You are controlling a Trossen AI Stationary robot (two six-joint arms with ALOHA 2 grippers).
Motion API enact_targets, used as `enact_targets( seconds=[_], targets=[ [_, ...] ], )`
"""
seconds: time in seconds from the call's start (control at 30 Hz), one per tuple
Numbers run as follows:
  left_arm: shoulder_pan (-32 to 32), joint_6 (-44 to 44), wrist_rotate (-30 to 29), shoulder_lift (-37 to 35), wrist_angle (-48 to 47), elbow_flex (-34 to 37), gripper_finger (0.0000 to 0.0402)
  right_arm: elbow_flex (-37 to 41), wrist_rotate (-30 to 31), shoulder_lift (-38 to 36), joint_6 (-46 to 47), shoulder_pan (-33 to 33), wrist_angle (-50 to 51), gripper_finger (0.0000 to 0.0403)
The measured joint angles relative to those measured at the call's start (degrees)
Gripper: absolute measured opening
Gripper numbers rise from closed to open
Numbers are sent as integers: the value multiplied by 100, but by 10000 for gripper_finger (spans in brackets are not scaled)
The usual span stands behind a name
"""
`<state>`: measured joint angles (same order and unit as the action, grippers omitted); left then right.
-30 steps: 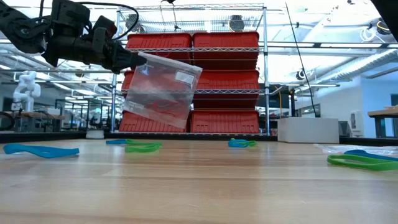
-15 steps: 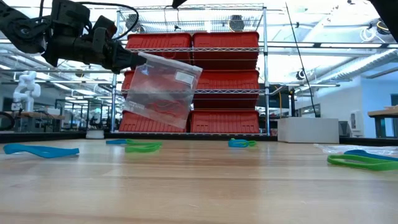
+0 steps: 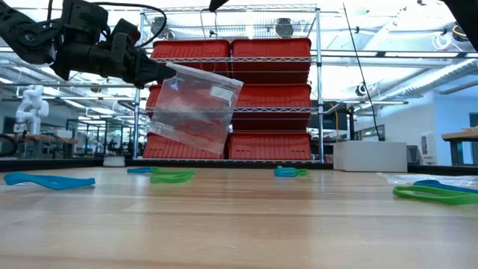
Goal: Sort rubber bands
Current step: Put the red rubber band into the zip bag
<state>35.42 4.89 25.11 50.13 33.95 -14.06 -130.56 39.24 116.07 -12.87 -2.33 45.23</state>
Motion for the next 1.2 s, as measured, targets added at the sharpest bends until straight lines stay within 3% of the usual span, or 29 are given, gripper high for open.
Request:
enact_targets(
  seconds=[0.37,0.7,1.2],
  targets=[
    [0,0,1,0,4,0,0,0,-76,0,288,15,284,0],
    [0,-3,-1,0,31,0,0,4,-652,174,553,136,437,0],
    [2,-9,-2,0,28,0,0,12,-969,608,653,-85,654,0]
  ],
)
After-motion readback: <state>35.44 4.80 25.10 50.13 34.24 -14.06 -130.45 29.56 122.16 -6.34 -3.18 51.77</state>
